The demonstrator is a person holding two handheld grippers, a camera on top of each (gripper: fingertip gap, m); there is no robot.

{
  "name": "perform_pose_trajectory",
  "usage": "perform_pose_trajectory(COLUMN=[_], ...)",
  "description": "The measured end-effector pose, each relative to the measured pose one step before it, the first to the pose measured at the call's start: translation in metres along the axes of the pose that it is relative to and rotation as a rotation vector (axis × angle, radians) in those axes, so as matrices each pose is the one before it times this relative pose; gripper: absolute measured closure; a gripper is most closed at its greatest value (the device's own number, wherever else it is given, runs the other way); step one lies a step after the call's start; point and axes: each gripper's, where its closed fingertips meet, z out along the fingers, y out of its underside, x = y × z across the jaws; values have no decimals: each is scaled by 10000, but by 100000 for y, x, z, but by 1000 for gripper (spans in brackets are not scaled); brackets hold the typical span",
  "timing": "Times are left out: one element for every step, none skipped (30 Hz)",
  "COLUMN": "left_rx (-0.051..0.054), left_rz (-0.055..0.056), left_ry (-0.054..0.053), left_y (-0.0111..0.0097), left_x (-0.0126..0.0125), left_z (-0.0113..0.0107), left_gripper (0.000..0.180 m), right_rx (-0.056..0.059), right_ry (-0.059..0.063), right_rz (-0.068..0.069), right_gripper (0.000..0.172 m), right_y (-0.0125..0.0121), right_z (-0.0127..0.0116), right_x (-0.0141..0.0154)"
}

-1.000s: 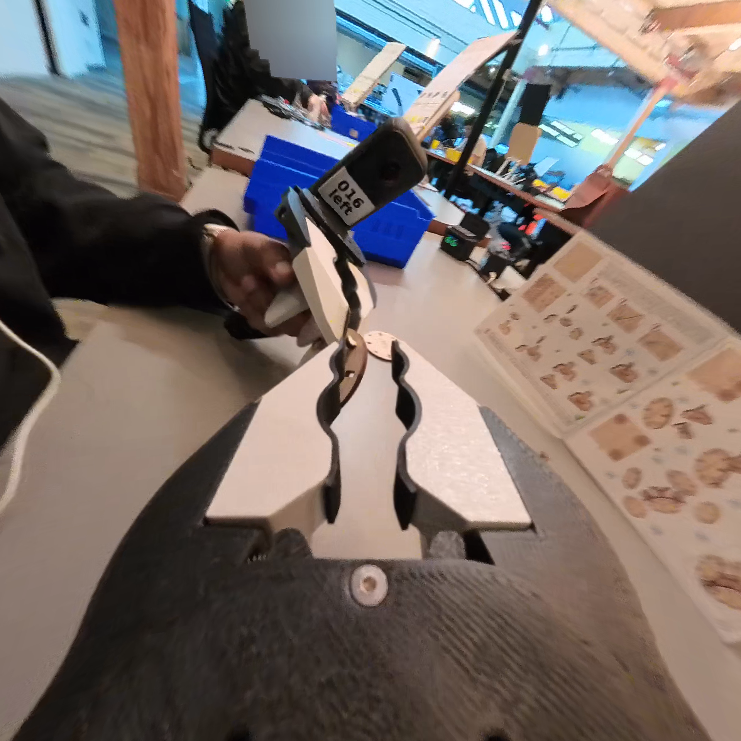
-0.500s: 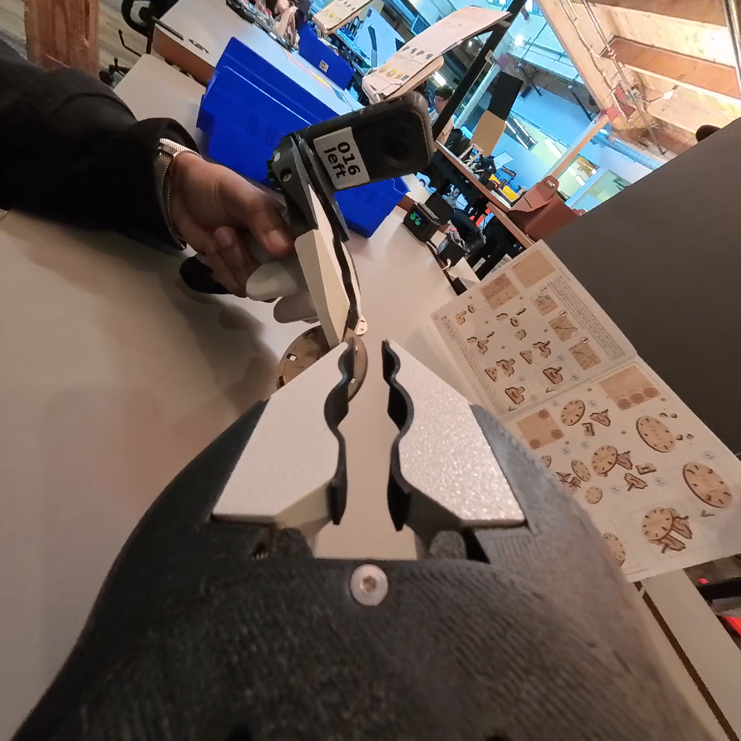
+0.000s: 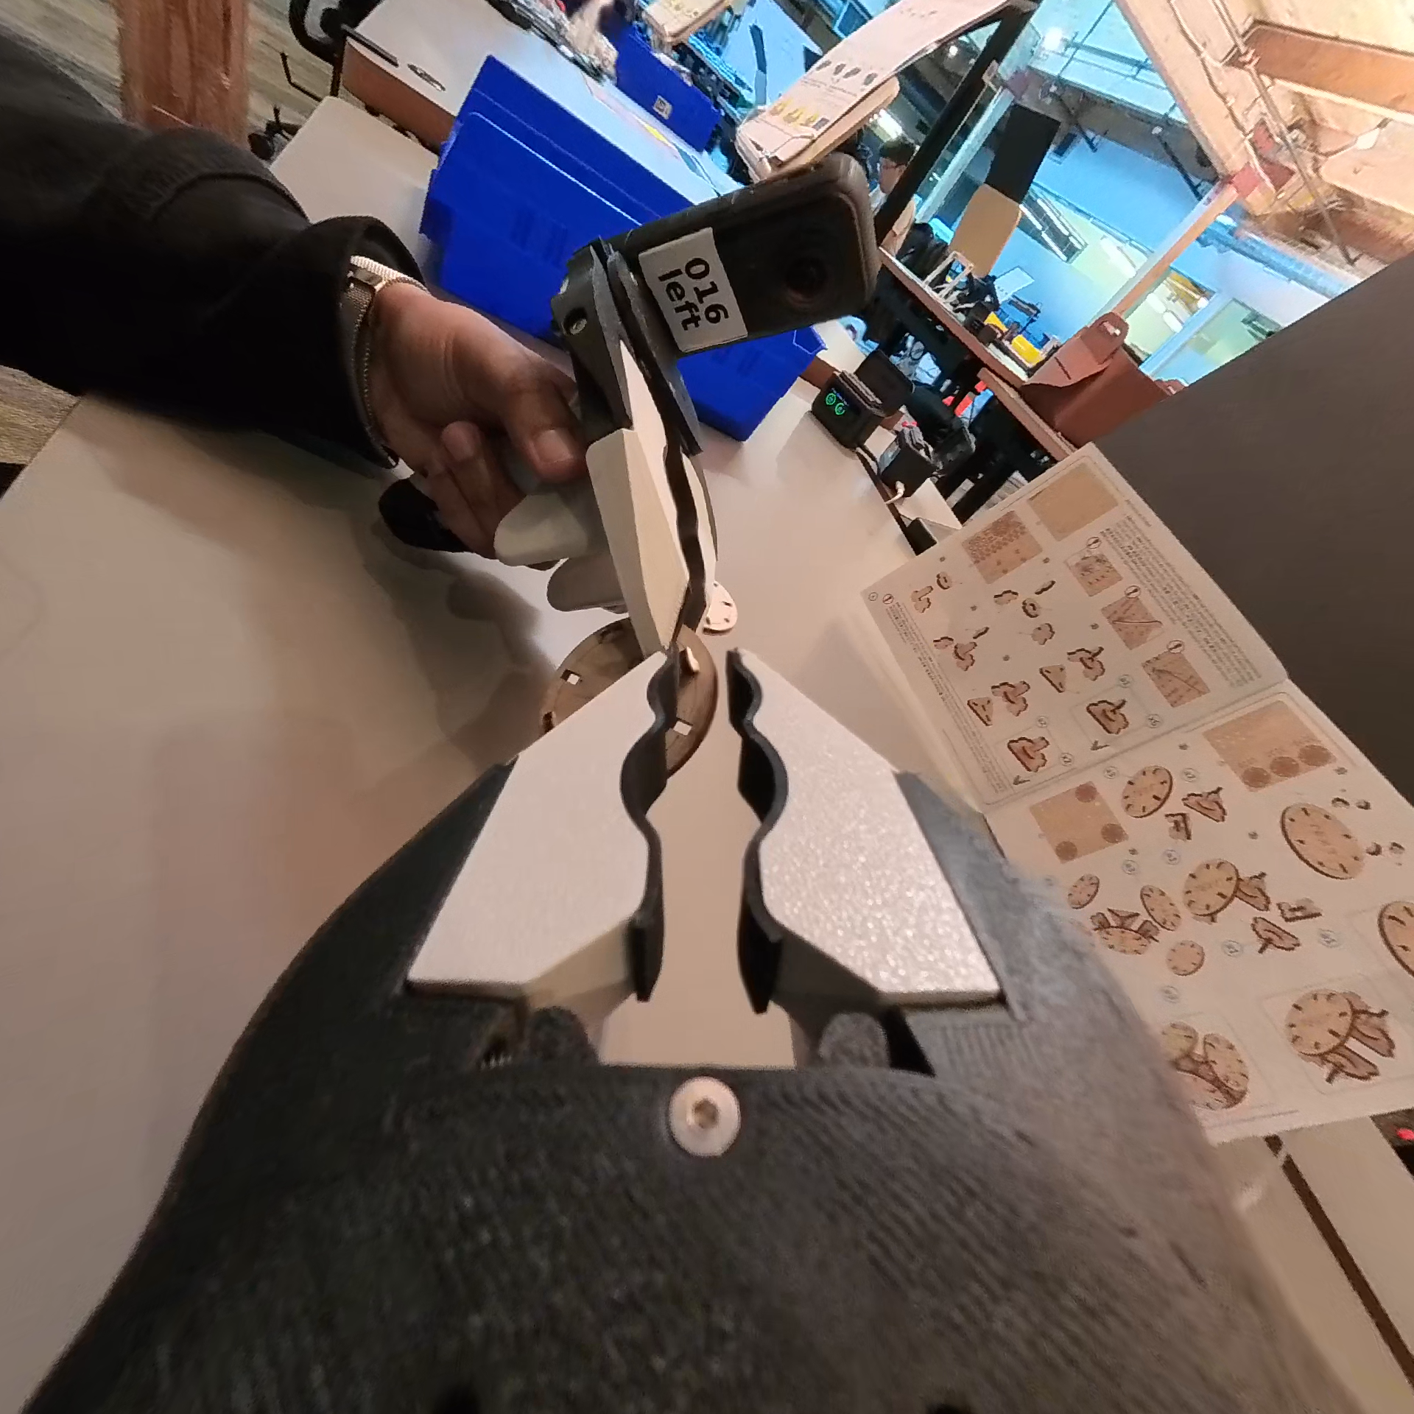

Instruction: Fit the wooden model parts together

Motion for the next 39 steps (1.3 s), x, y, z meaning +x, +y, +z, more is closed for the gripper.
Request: perform_pose_trajectory(left_rx=[0, 22, 10, -3, 2, -10, -22, -18, 4, 7, 12, 21, 21, 12, 12, 12, 13, 6, -1, 3, 3, 2, -1, -6, 1, -2, 1, -6, -6, -3, 0, -1, -3, -1, 0, -2, 2, -11, -7], left_rz=[17, -8, -15, -18, -11, 11, 25, 24, 15, 0, -1, 5, 14, 19, 17, 22, 23, 19, 6, -11, -12, -4, 2, 5, -2, -1, -4, -6, -2, -4, -7, -12, -13, -15, -23, -22, -16, -18, -31], left_ry=[15, 36, 49, 47, 31, 10, -3, -3, 10, 28, 33, 33, 31, 36, 29, 23, 19, 11, 5, 4, 1, -1, -3, -5, -7, -7, -2, -1, -10, -6, 3, 6, 2, 2, 9, 12, 1, -14, -19], left_y=[-5, -34, -14, -1, 0, 13, 28, 22, 4, -13, -34, -36, -44, -19, -16, -34, -20, -14, -1, -12, -7, -2, -8, 15, 1, 2, 0, 12, 11, 12, -5, 12, 9, 6, -1, 7, 1, 31, 29], left_x=[36, 63, 61, 55, 37, 26, 10, 13, 35, 49, 56, 65, 61, 85, 63, 61, 59, 28, 16, 1, -14, -17, -2, 0, -24, -10, -16, -11, -26, -10, 1, -3, -16, -17, -9, 5, -17, -36, -64], left_z=[-7, -8, -9, -6, 4, 9, -3, 10, 4, -8, -3, -11, -12, -3, 0, -11, -2, -1, -4, -15, -3, -15, -11, 3, -6, -1, -6, -2, -1, -1, 2, 3, 4, -5, -2, 5, -2, 18, 17], left_gripper=[180, 180, 180, 180, 180, 180, 180, 180, 180, 180, 180, 180, 180, 180, 180, 180, 180, 180, 180, 180, 180, 180, 180, 180, 180, 180, 180, 180, 180, 180, 180, 180, 180, 180, 180, 180, 180, 180, 180], right_rx=[6, 22, 9, -2, -2, -10, -17, -7, 12, 21, 23, 29, 37, 35, 26, 25, 22, 9, -6, -15, -27, -27, -18, -16, -16, -15, -12, -12, -14, -11, -1, -2, -10, -1, -3, -3, -2, -25, -15], right_ry=[-86, -36, -27, -27, -24, -37, -50, -44, -35, -30, -16, -4, 1, -6, -10, -12, -8, -5, 2, 15, 21, 20, 13, 3, 3, -1, -1, -4, -2, -4, -4, -4, -14, -18, -23, -25, -16, -18, -12], right_rz=[55, 48, 26, 14, 27, 39, 61, 64, 59, 48, 35, 24, 9, 0, 15, 25, 20, 15, -1, -21, -29, -29, -16, -7, 1, 16, 14, 3, 3, 6, 7, 7, 26, 48, 50, 44, 38, 27, 34], right_gripper=[163, 164, 164, 164, 164, 164, 164, 164, 164, 164, 164, 165, 165, 165, 165, 165, 165, 165, 165, 165, 165, 165, 165, 165, 165, 165, 165, 165, 165, 165, 165, 165, 165, 165, 165, 165, 165, 165, 165], right_y=[-44, -66, -45, -38, -34, -1, 19, 14, -21, -42, -47, -72, -73, -72, -60, -68, -55, -39, -5, 7, 7, 6, 5, 11, 16, 13, 9, 17, 24, 17, -3, 7, 14, 17, 15, -3, 25, 50, 63], right_z=[-6, -16, -23, -22, -12, -12, 3, -9, -18, -22, -11, -20, -21, -32, -19, -22, -22, 0, -7, 9, 17, 17, 15, -3, 18, 7, 9, 12, 12, 3, -2, -1, 12, 11, 7, 4, 1, 14, 7], right_x=[-103, -38, -24, -23, -19, -25, -31, -18, -6, -10, -2, 7, -2, -16, 1, -5, 0, -4, 0, -3, 7, 6, 4, -8, 5, 2, 3, 2, -8, -1, 2, -2, -5, -1, 5, -8, -3, 2, 4])
